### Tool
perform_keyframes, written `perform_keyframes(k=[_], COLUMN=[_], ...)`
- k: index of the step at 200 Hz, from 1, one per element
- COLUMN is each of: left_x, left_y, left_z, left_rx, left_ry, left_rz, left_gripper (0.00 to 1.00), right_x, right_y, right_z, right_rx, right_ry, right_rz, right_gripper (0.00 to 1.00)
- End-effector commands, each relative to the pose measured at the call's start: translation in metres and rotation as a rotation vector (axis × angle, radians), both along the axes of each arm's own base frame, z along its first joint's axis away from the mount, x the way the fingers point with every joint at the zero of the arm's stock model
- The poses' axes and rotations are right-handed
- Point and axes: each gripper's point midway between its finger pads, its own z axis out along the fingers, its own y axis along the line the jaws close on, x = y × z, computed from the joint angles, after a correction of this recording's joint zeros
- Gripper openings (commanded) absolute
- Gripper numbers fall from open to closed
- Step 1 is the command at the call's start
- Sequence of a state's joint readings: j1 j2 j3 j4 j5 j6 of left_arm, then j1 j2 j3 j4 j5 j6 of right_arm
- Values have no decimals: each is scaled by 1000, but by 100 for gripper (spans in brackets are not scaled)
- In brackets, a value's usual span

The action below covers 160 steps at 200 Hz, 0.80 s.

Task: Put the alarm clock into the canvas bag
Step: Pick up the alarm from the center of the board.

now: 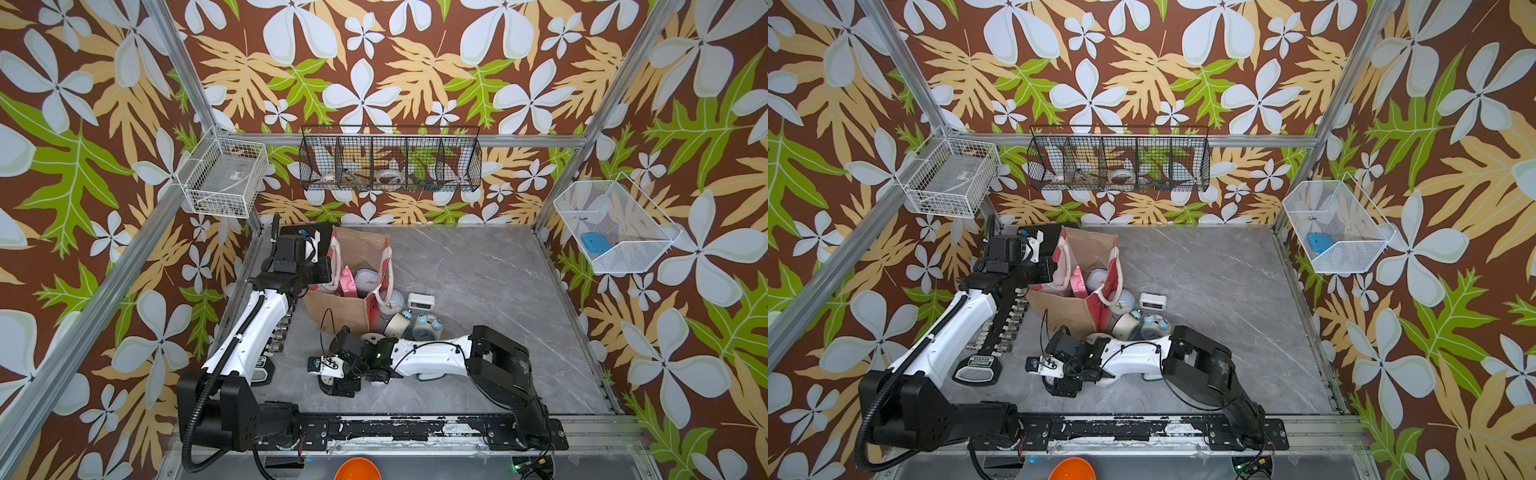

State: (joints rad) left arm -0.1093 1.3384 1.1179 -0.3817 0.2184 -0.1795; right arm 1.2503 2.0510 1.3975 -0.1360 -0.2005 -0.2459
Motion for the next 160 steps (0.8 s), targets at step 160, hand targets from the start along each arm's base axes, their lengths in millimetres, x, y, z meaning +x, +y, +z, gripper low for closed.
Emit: perform_keyframes(k=[160], left_x=[-1], left_y=[-3], left_z=[0], left_rx=[-16], left_ry=[4], left_rz=[-15], left_gripper=[0], right_x=[55], right_y=[-26], right_z=[233], right_rx=[282], right_ry=[-188], right_rz=[-168], right_gripper=[82])
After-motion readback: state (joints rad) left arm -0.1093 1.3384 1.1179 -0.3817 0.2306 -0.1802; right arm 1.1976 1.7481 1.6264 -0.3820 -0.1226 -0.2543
